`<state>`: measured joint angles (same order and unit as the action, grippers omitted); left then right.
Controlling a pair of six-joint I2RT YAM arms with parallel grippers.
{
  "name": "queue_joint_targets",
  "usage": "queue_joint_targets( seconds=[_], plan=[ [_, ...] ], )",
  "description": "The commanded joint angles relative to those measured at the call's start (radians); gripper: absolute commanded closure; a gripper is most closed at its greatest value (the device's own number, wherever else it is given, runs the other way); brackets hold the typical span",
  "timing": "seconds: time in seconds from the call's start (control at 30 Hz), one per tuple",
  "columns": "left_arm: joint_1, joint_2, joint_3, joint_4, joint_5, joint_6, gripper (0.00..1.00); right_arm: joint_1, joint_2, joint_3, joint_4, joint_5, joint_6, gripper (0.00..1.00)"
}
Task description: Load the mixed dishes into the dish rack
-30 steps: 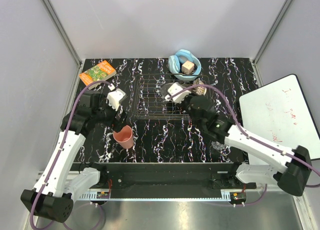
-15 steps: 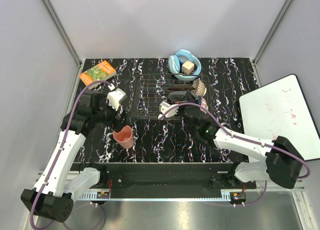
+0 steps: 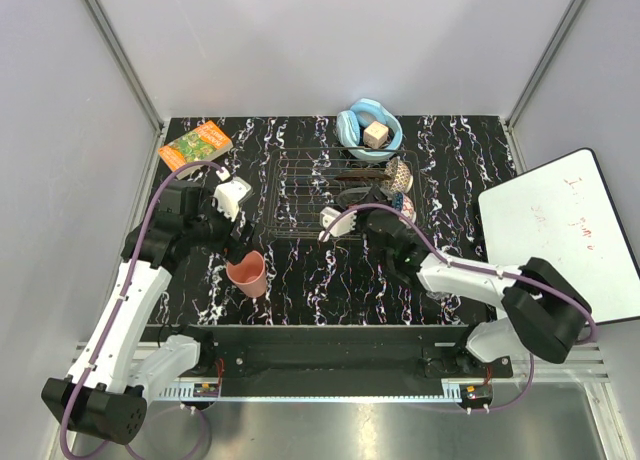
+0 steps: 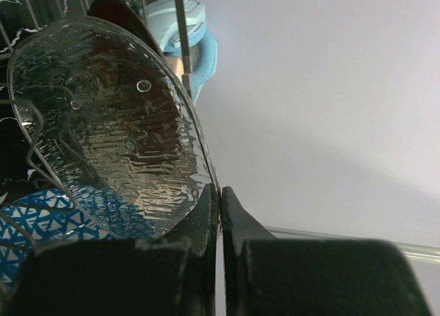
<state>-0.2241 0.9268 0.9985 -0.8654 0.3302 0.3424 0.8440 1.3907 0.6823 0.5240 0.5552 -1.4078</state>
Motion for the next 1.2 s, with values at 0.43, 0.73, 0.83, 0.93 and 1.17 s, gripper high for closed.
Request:
queue_joint_targets(
  seconds=[0.43,0.73,0.83,0.93,1.17],
  plan=[
    [0.0,0.01,0.0,0.049,-0.008,0.004,0.01,-0.017,0.091,-0.049,0.142,0.023,0.197,1.0],
    [0.0,0.007,0.008,0.049,-0.014,0.006,0.01,-0.016,0.09,-0.024,0.119,0.137,0.325,0.59],
    [0.0,0.003,0.009,0.048,-0.014,0.009,0.01,-0.017,0.048,-0.009,0.074,0.155,0.407,0.51],
    [0.0,0.001,0.011,0.043,-0.017,0.012,0.01,-0.014,-0.025,0.032,-0.021,0.178,0.487,0.47],
    [0.0,0.001,0.015,0.039,-0.033,0.017,0.01,0.032,-0.197,0.163,-0.323,0.25,0.723,0.45]
  ],
)
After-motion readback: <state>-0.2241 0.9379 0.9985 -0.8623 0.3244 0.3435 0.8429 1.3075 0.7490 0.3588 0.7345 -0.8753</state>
